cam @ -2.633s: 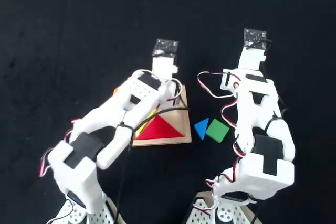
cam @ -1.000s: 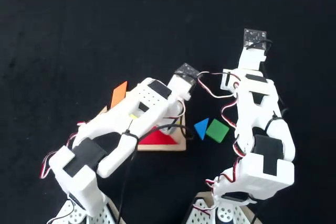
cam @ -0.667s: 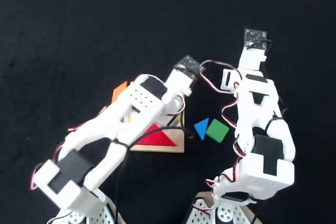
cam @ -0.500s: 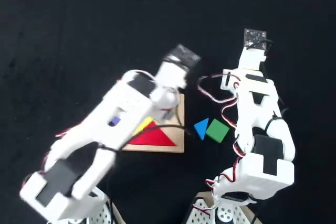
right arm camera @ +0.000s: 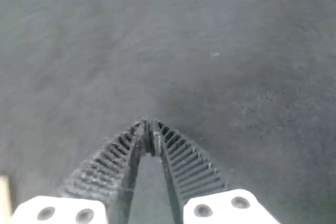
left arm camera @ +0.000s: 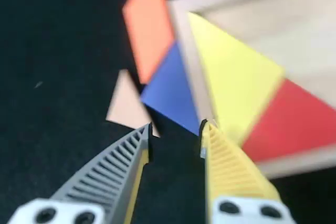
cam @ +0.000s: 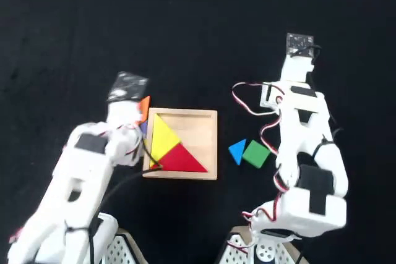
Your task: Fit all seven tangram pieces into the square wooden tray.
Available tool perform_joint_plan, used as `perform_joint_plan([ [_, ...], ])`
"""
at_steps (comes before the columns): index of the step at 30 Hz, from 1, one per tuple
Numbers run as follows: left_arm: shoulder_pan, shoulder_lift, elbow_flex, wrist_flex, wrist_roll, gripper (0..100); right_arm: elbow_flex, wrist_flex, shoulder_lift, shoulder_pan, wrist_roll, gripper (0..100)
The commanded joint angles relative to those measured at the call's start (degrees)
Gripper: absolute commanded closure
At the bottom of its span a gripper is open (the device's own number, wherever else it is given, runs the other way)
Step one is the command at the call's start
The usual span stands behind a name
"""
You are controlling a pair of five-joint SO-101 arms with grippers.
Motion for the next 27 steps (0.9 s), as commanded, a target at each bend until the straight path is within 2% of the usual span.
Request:
perform_joint_plan([
  [1, -8.13, -7.3, 3.03, -5.36, 7.21, 83, -3.21, 6.24, -5.85, -5.36, 5.45, 98.8],
  [6, -11.38, -1.58, -5.05, -3.34, 7.12, 82, -8.48, 15.65, -5.23, -8.35, 5.01, 98.8],
  [11, -11.38, 9.32, -9.63, -3.43, -0.62, 83, -14.46, 24.53, -2.86, -10.73, 4.4, 98.7],
  [13, -11.38, 12.92, -10.95, -3.69, -0.79, 83, -15.87, 26.02, -2.77, -12.48, 4.4, 98.7],
  [18, -10.68, 16.53, -14.9, -7.3, 4.13, 83, -16.31, 24.35, -2.24, -15.38, 3.96, 98.7],
  [25, -3.56, 19.87, -19.21, -7.82, 6.07, 82, -5.85, 11.87, -2.24, -14.15, 4.04, 98.7],
  [27, -2.59, 22.77, -21.41, -8.0, 9.58, 82, -4.88, 10.02, -2.24, -13.1, 3.96, 98.7],
])
